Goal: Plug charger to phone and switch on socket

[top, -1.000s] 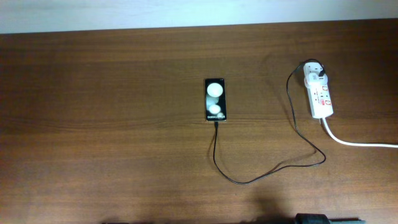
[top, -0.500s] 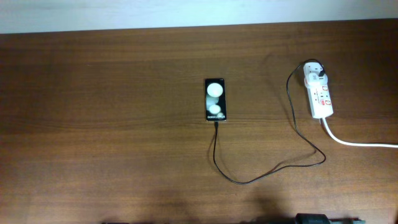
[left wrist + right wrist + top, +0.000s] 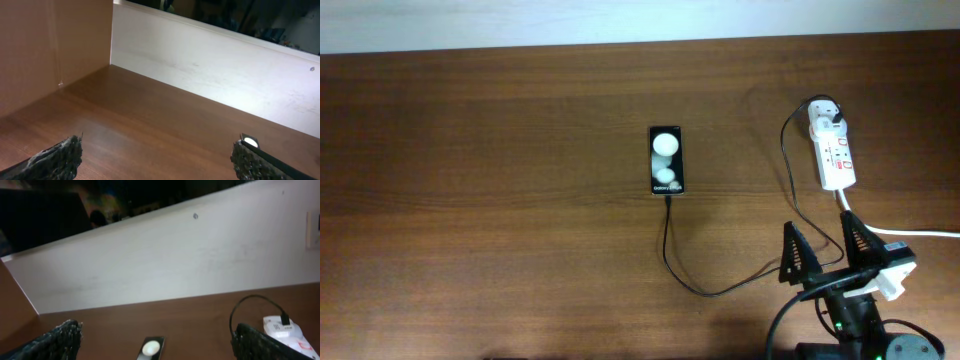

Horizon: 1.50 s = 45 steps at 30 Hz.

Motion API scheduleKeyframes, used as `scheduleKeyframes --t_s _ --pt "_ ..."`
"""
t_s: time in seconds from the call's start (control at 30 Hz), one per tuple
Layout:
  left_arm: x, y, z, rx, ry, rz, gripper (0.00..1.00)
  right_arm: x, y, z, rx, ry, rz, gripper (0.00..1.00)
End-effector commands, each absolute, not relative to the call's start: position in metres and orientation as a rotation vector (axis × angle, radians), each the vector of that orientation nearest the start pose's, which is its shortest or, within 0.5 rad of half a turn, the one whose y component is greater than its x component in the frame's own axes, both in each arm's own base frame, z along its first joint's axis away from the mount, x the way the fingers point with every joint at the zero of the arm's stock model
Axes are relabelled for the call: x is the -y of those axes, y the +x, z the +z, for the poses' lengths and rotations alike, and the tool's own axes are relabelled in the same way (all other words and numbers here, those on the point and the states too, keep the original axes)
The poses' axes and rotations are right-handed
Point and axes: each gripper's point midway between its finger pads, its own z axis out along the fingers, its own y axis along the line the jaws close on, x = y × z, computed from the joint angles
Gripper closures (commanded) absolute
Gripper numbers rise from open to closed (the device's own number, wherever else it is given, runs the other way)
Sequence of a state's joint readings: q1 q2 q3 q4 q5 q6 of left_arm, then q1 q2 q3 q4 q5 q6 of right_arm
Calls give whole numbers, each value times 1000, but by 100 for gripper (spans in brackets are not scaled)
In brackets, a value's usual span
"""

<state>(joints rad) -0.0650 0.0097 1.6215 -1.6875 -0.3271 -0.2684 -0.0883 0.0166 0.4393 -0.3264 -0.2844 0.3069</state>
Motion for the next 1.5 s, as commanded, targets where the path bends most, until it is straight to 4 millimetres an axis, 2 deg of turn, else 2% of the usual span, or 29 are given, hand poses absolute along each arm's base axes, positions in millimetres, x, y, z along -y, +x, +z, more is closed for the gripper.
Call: scheduleKeyframes --t_s 0.0,0.1,0.13,0.27,0.33,0.57,0.7,0.9,0.97,1.07,1.13,1.23,1.33,1.4,1.47 --pt "-61 -75 340 -1587 -416 27 1 -19 199 290 -1497 112 328 1" --pt "-61 -75 340 -1587 -416 27 1 14 204 267 -1540 281 181 1" --pt "-61 -75 340 -1587 -416 27 1 19 207 259 -1555 303 161 1" --pt "-61 -75 340 -1587 -416 27 1 21 219 210 -1657 330 147 1" --pt "-61 -75 340 -1587 -416 27 1 22 223 193 -1689 337 145 1" --pt "-61 -75 340 -1587 -416 27 1 23 228 177 -1707 345 138 1" --pt "-61 -75 340 -1587 -416 27 1 23 222 153 -1805 364 131 1" --pt "-61 -75 340 -1587 -416 27 1 20 194 88 -2088 418 107 1" --pt "-61 -75 340 -1587 -416 27 1 19 184 72 -2164 433 100 1" --pt "-61 -75 340 -1587 -416 27 1 19 184 73 -2162 432 99 1" --pt "-61 -75 340 -1587 -416 27 1 25 191 84 -2102 437 76 1" --pt "-61 -75 340 -1587 -416 27 1 29 219 144 -1834 396 93 1" --pt "-61 -75 340 -1587 -416 27 1 30 230 184 -1657 364 110 1" --pt "-61 -75 340 -1587 -416 27 1 31 236 190 -1580 350 116 1" --pt "-61 -75 340 -1587 -416 27 1 31 242 180 -1556 346 119 1"
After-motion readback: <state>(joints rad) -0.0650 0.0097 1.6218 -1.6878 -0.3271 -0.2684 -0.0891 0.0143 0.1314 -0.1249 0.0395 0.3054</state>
